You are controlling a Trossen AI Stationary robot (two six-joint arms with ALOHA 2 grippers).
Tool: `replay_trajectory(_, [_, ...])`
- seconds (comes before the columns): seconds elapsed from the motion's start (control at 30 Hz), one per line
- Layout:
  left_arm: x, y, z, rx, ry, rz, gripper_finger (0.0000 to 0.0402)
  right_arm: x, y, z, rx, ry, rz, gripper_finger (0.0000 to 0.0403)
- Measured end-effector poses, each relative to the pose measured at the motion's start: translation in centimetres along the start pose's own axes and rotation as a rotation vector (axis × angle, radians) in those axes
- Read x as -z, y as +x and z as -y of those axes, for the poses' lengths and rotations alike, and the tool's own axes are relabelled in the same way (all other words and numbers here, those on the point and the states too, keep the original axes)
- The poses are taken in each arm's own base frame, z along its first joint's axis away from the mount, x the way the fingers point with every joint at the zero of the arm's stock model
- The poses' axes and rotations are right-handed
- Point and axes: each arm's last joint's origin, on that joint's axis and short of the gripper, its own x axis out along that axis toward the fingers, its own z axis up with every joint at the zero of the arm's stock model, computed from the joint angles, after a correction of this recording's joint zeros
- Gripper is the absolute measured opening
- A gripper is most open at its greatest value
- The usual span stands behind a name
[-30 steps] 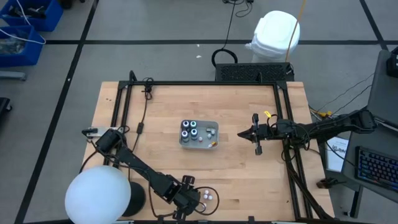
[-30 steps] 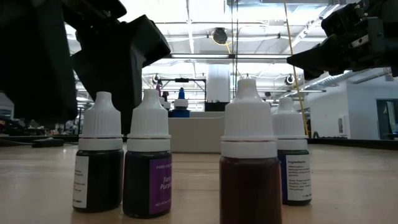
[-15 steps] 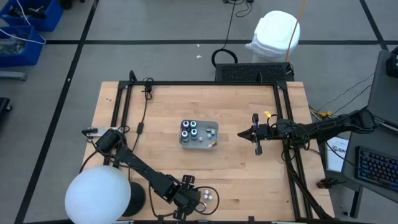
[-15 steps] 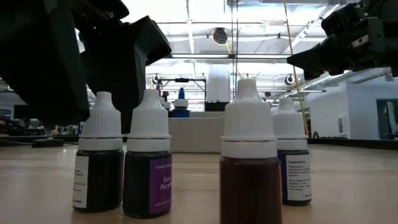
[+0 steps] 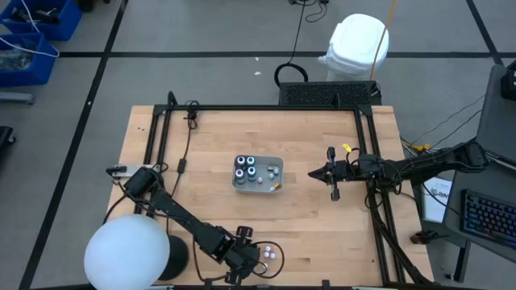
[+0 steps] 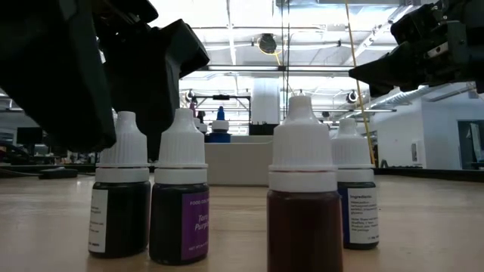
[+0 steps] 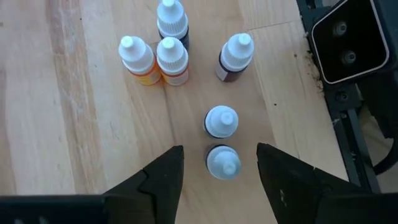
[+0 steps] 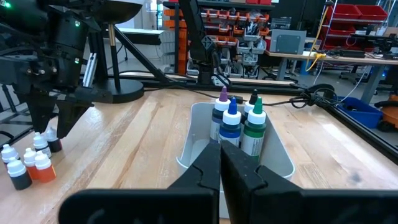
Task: Pick & Place food coloring
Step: Put the small black food coloring bottle into the gray bin
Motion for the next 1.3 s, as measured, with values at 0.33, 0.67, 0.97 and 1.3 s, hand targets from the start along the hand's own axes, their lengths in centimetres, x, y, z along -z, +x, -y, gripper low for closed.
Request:
replay_trajectory(0.33, [0.0,0.0,-0.1,0.004,0.000,-0.009,0.0139,0.0,0.0,0.0,0.000,0.000,0.000,0.0004])
replay_trajectory(0.67, [0.2,0.0,-0.5,-0.009,0.016,-0.039,0.0055,0.0,0.0,0.0,0.000,0.000,0.000,0.0004])
replay_trajectory(0.97, [-0.1,0.0,-1.3,-0.019,0.083,-0.041,0.0046,0.0,0.0,0.0,0.000,0.000,0.000,0.0004])
replay_trajectory(1.3, [-1.2,-3.9,-2.6,-0.129,0.084,0.006,0.0048,0.0,0.0,0.0,-0.002,0.017,0.000,0.0004])
